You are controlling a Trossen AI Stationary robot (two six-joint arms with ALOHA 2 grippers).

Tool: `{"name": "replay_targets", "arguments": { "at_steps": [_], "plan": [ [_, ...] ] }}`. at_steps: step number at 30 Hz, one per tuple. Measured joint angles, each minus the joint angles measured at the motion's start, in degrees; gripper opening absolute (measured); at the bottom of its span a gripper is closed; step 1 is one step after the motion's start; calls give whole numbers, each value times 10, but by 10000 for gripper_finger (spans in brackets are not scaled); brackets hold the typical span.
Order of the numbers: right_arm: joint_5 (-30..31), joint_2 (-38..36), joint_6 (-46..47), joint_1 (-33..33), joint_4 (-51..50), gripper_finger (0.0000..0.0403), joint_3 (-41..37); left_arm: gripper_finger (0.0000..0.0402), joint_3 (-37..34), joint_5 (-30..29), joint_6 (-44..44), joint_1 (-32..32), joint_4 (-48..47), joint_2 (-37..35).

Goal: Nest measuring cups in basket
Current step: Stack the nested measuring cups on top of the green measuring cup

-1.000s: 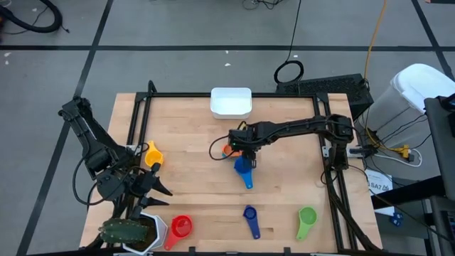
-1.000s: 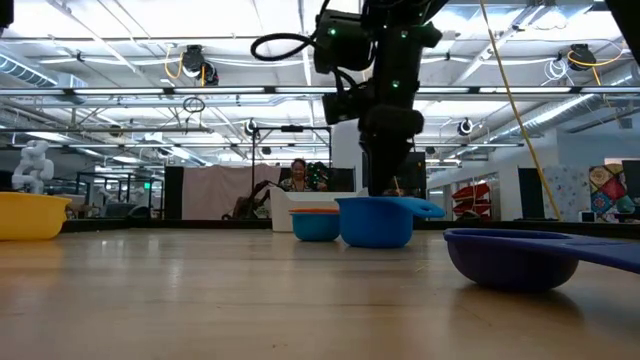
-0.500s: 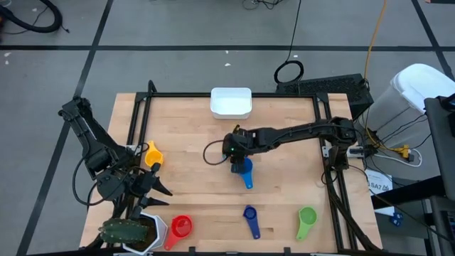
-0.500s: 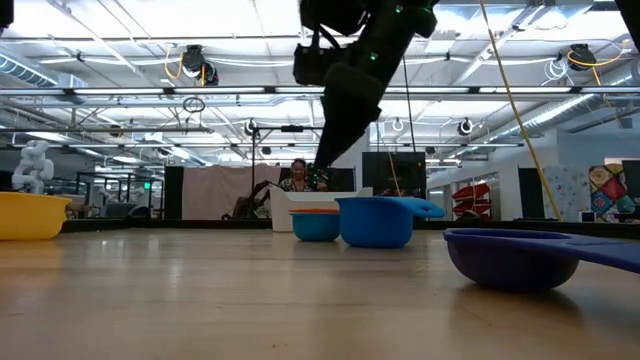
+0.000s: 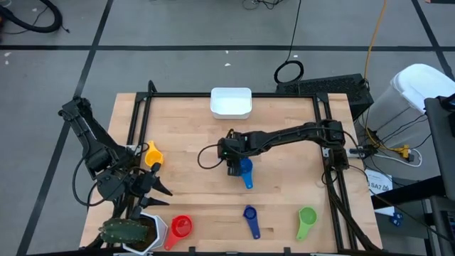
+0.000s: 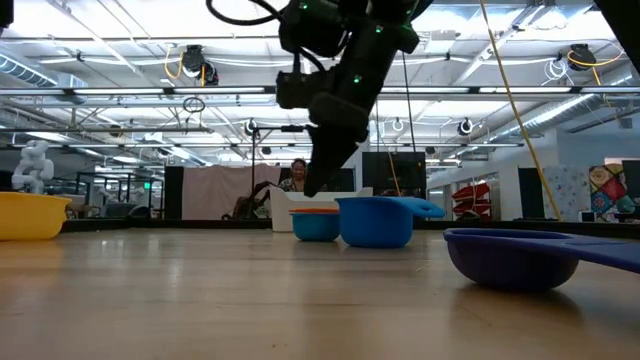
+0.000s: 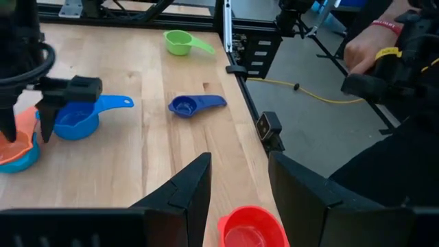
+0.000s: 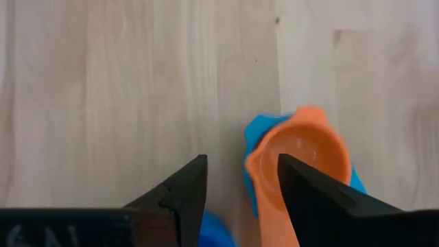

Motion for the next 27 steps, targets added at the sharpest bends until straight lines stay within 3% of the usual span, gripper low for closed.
{"name": "replay_targets", "arguments": {
  "at_steps": [27],
  "plan": [
    [-6,50,-5,-13,0,176,7,150,0,0,-2,0,-2,0]
  ]
}}
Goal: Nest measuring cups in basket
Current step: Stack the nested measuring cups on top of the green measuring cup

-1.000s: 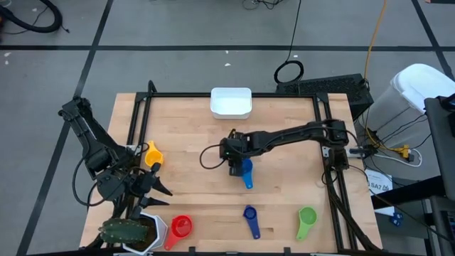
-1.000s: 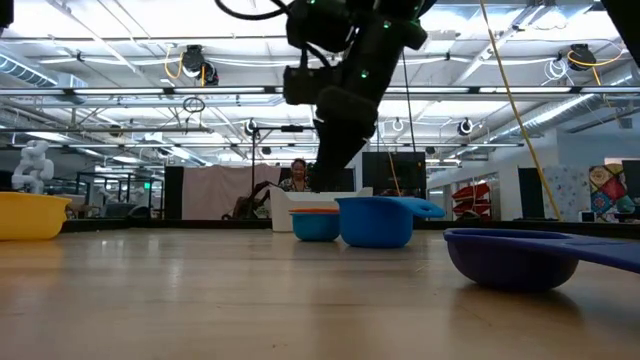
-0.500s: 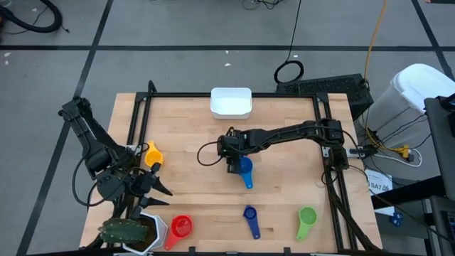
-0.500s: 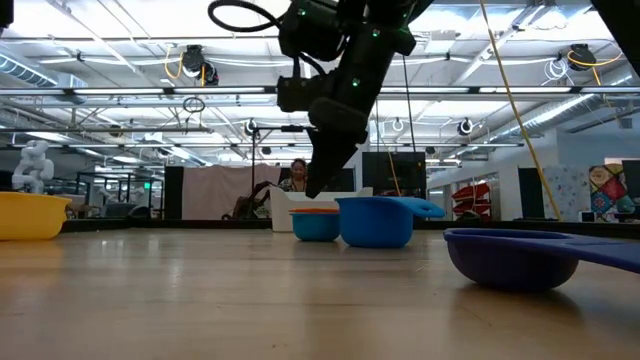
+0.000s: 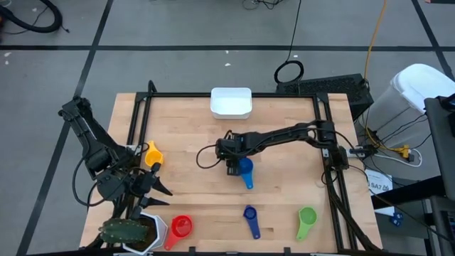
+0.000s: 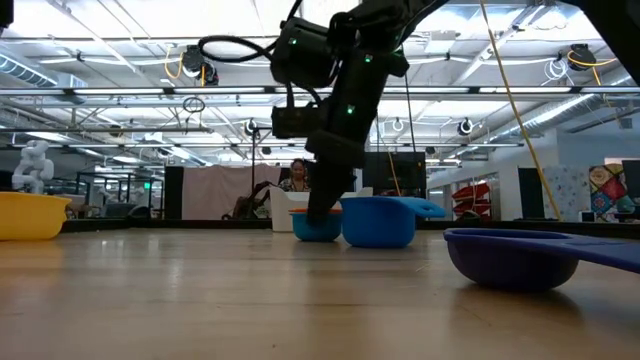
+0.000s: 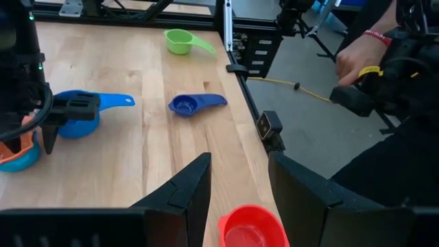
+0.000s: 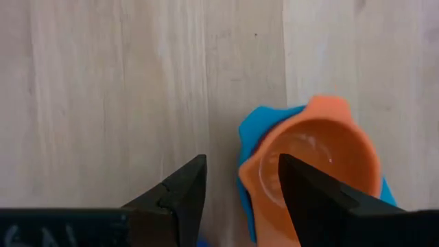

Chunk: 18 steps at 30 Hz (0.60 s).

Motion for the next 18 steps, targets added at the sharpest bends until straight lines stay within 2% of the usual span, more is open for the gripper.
{"name": "replay_targets", "arguments": {
  "at_steps": [15,18],
  "plan": [
    [-6,0,-13,-4,-2,176,0,150,0,0,-2,0,0,0],
    [10,0,-30,-4,-2,173,0,150,0,0,-2,0,0,0]
  ]
}}
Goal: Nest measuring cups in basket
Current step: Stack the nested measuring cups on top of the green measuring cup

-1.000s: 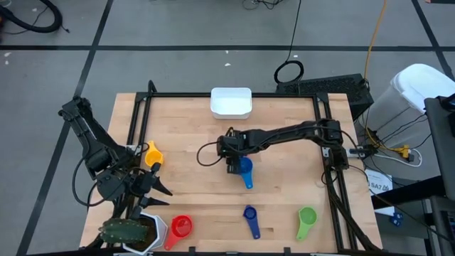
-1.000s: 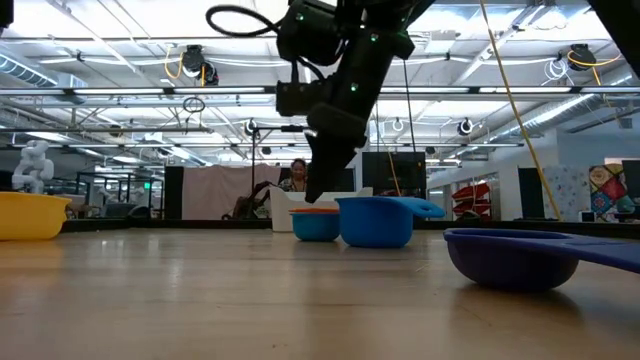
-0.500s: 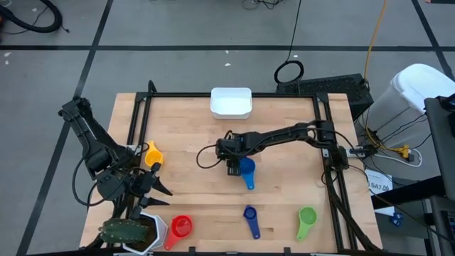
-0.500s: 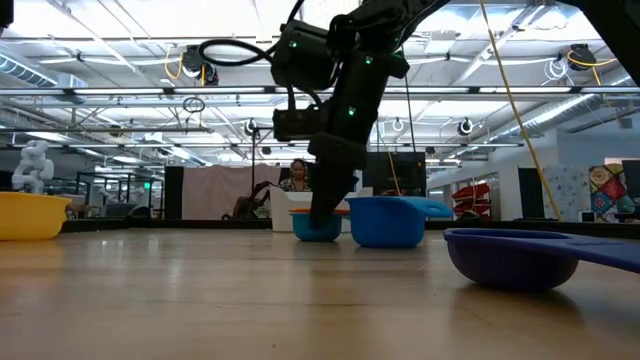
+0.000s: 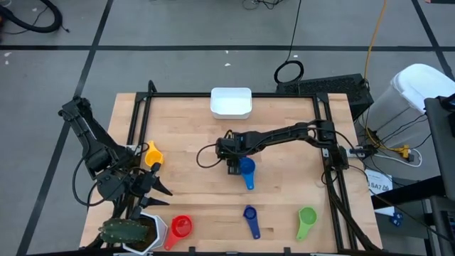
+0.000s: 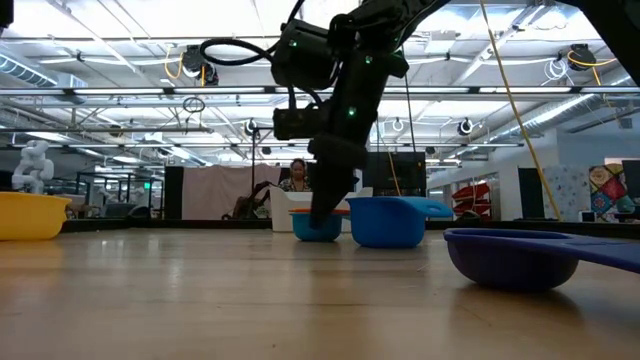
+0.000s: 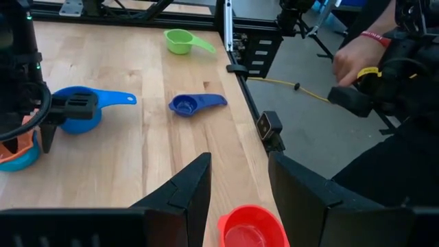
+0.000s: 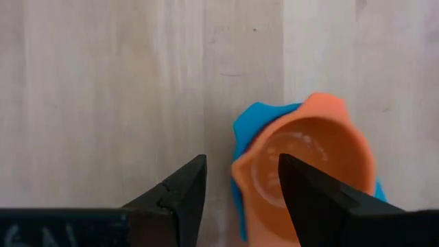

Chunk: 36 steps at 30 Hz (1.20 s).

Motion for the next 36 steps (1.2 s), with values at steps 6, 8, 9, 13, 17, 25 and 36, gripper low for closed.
{"name": "replay_targets", "arguments": {
  "at_steps": [6,8,9,13,17,25,36],
  "plan": [
    [32,0,-64,0,-36,74,0,150,0,0,0,0,0,0],
    [60,0,-94,0,-56,22,0,150,0,0,0,0,0,0],
    [78,0,-103,0,-63,16,0,150,0,0,0,0,0,0],
    [123,0,-129,-8,-71,7,0,150,0,0,0,0,0,0],
    [133,-18,-121,-12,-73,6,0,150,0,0,-5,0,0,0],
    [118,-116,59,-2,-204,5,0,150,0,0,4,-5,0,0],
    [-71,-232,513,76,-503,5,0,150,0,0,47,-5,-4,0]
  ]
}}
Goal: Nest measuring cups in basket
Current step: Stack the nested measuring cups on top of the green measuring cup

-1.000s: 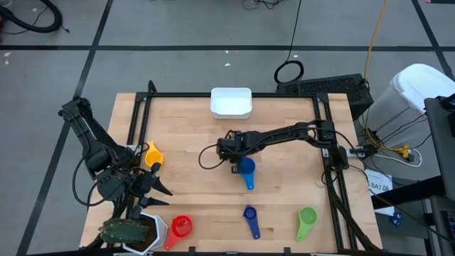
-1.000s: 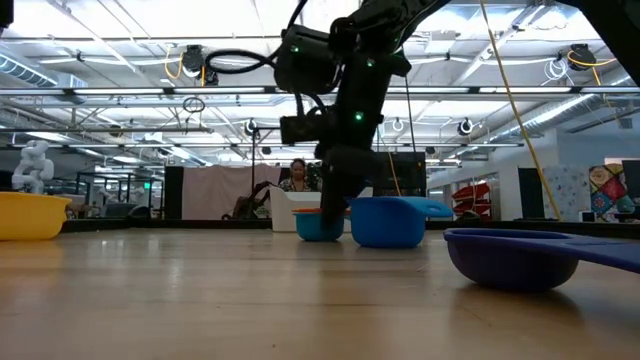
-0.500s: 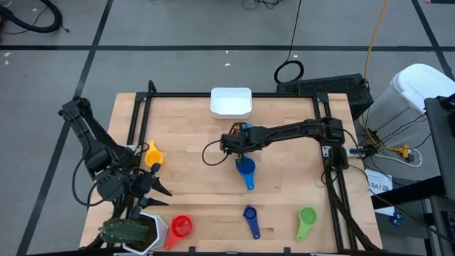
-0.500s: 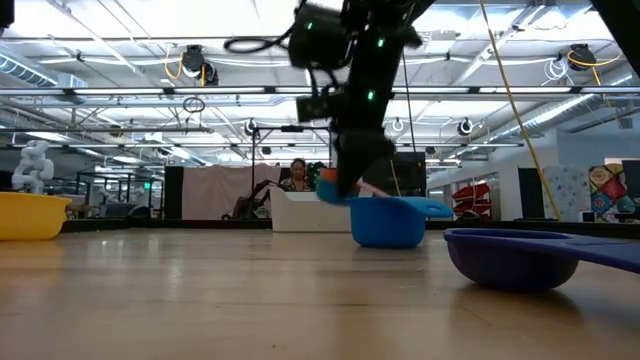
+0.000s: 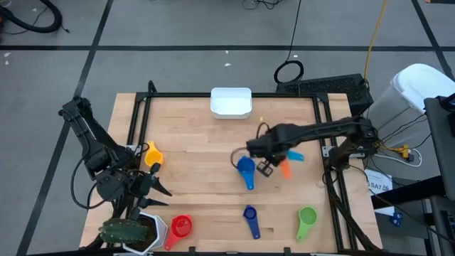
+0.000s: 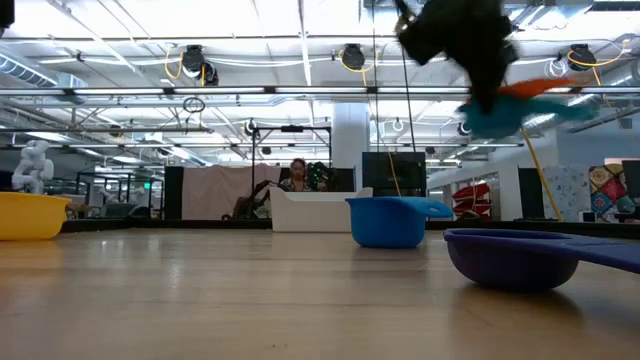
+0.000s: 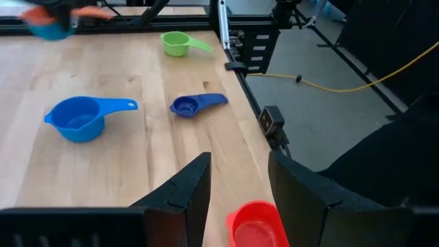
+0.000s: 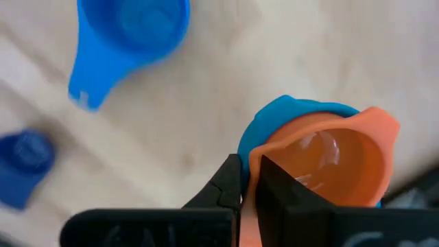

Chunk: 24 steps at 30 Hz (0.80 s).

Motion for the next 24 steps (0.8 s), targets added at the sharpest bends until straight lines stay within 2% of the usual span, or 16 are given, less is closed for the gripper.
{"name": "replay_targets", "arguments": {
  "at_steps": [3,6,11,15,20,24],
  "plan": [
    [-34,-13,104,48,-40,5,0,150,0,0,1,0,-13,0],
    [-53,-18,210,102,-36,5,0,149,0,-1,-2,0,-32,0],
    [-93,-13,366,195,-1,5,0,150,0,-2,-1,0,-43,0],
    [-99,-6,483,258,30,5,0,150,0,-3,12,0,-43,0],
    [-141,11,575,319,29,5,0,149,0,-4,38,0,-42,0],
    [-143,23,635,353,38,5,0,149,0,-4,45,0,-41,0]
  ]
}}
